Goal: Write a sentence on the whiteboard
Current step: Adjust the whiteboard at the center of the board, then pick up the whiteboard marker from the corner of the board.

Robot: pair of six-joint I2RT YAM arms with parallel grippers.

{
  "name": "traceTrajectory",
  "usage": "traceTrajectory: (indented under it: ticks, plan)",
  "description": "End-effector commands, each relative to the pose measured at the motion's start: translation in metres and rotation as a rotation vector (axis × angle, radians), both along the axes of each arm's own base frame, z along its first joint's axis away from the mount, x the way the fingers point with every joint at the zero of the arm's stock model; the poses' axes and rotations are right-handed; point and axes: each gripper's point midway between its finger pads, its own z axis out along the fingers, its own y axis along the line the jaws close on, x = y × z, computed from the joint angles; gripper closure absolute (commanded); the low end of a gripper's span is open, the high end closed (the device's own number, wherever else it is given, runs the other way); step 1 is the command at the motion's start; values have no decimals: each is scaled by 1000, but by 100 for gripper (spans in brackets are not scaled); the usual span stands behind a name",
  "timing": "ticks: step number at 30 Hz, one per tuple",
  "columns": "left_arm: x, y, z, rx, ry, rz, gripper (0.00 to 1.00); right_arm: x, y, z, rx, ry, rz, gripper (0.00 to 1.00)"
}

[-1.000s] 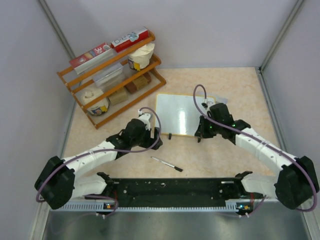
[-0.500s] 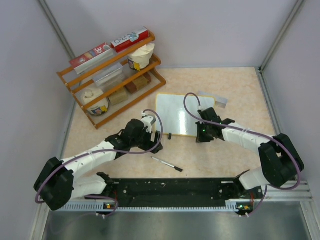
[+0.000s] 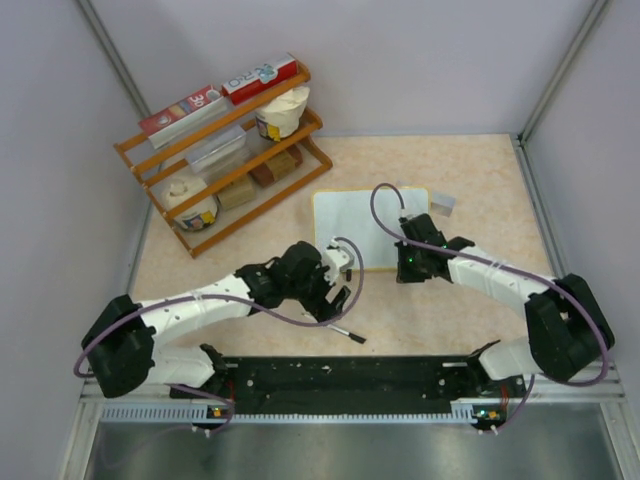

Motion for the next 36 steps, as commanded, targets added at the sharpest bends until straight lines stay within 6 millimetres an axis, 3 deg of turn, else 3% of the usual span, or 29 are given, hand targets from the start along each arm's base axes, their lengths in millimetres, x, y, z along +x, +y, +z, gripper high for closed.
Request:
traceTrajectory:
  ticks: [1, 3, 7, 11, 16, 20, 23, 24, 29, 30, 33, 36]
  plan:
    - [-3, -12, -2, 156, -108, -145, 7, 2, 32, 60, 178, -120, 127, 100]
    - [-11, -7, -20, 292, -115, -185, 8, -2, 32, 78, 221, -164, 136, 99]
    - [-27, -9, -31, 368, -95, -264, 10, -8, 32, 102, 286, -208, 124, 91]
    - [-35, -3, -42, 401, -74, -282, 10, -5, 20, 109, 303, -227, 80, 88]
    - [-29, 0, -52, 461, -69, -251, 18, -1, 7, 110, 345, -214, 39, 88]
    - [-34, 1, -69, 513, -10, -277, 39, 4, -3, 114, 344, -228, 23, 87]
    - [-34, 3, -79, 551, 10, -281, 43, 5, -7, 119, 343, -241, 10, 83]
    - [-34, 4, -82, 560, 16, -283, 52, 5, -8, 122, 347, -251, 7, 82]
    - [-35, 3, -86, 560, 22, -297, 77, 5, -13, 132, 355, -282, -5, 73]
    - [-35, 1, -85, 550, 14, -297, 100, 4, -14, 133, 355, -289, -6, 72]
    - [-31, -7, -75, 499, -12, -279, 100, 6, -17, 138, 352, -310, -15, 67]
    - [-28, -27, -48, 373, -39, -255, 100, 6, -20, 145, 358, -334, -23, 61]
